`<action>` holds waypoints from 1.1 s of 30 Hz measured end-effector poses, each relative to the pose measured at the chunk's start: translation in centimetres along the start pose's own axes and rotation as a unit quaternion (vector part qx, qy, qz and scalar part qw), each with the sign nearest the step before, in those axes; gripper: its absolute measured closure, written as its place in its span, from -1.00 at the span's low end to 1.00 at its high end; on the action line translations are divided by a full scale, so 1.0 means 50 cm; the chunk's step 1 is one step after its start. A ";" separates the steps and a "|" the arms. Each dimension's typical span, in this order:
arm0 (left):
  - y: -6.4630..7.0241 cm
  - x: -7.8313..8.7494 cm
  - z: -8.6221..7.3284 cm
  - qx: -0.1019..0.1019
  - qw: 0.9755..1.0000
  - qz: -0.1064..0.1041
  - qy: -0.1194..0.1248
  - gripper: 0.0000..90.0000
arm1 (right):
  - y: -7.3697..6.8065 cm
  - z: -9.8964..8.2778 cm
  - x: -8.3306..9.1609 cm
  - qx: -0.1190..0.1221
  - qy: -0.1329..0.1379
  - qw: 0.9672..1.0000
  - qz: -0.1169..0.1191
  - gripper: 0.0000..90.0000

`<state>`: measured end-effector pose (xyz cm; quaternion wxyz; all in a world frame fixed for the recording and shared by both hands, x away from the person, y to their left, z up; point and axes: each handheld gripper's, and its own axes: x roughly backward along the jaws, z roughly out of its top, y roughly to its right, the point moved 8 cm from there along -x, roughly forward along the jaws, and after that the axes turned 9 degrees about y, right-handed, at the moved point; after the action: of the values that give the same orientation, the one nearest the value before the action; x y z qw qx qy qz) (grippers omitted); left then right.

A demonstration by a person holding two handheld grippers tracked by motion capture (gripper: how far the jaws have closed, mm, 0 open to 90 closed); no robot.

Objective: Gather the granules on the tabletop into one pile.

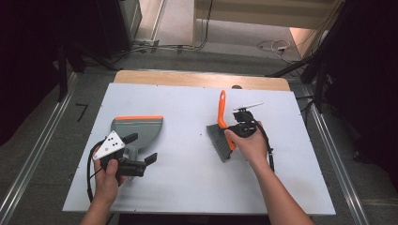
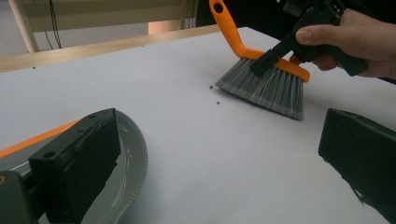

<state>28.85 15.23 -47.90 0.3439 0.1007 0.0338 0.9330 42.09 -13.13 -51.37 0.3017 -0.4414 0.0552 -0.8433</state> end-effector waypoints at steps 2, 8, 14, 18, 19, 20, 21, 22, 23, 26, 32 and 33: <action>-0.001 -0.002 -0.001 0.000 1.000 0.001 -0.002 -1.00 | -0.012 0.012 0.009 -0.003 0.010 1.000 0.011 0.52; 0.004 -0.009 -0.003 -0.002 1.000 -0.003 -0.006 -1.00 | -0.067 0.031 -0.006 0.009 0.007 1.000 0.029 0.52; 0.003 -0.007 -0.003 -0.002 1.000 -0.004 -0.005 -1.00 | -0.098 0.021 -0.076 -0.004 -0.025 0.999 0.041 0.52; 0.000 -0.004 -0.004 -0.001 1.000 -0.003 -0.006 -1.00 | -0.069 0.021 -0.087 -0.034 -0.034 0.998 0.028 0.52; 0.000 -0.004 -0.004 -0.001 1.000 -0.002 -0.005 -1.00 | -0.060 0.021 -0.086 -0.036 -0.033 0.999 0.023 0.51; 0.000 -0.004 -0.004 0.000 1.000 -0.002 -0.005 -1.00 | -0.040 0.022 -0.077 -0.043 -0.033 0.998 0.018 0.51; -0.001 -0.003 -0.004 0.000 1.000 -0.002 -0.005 -1.00 | -0.029 0.023 -0.072 -0.044 -0.031 0.999 0.010 0.51; -0.001 -0.003 -0.003 0.000 1.000 -0.002 -0.004 -1.00 | -0.029 0.023 -0.072 -0.044 -0.031 0.999 0.010 0.51; 0.000 -0.004 -0.003 0.001 1.000 -0.002 -0.003 -1.00 | -0.012 0.025 -0.062 -0.047 -0.028 0.998 0.004 0.51; 0.002 -0.005 -0.003 0.000 1.000 -0.003 -0.004 -1.00 | 0.004 0.025 -0.053 -0.050 -0.025 0.998 0.001 0.51; 0.006 -0.008 -0.003 -0.002 1.000 -0.004 -0.007 -1.00 | 0.005 0.050 0.007 -0.006 0.021 0.999 0.045 0.52; 0.006 -0.008 -0.004 -0.002 1.000 -0.004 -0.007 -1.00 | 0.000 0.057 0.028 0.018 0.026 0.998 0.049 0.52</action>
<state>28.93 14.74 -48.12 0.3479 0.1065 0.0302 0.9310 43.72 -13.40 -48.67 0.3491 -0.4105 0.0693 -0.8395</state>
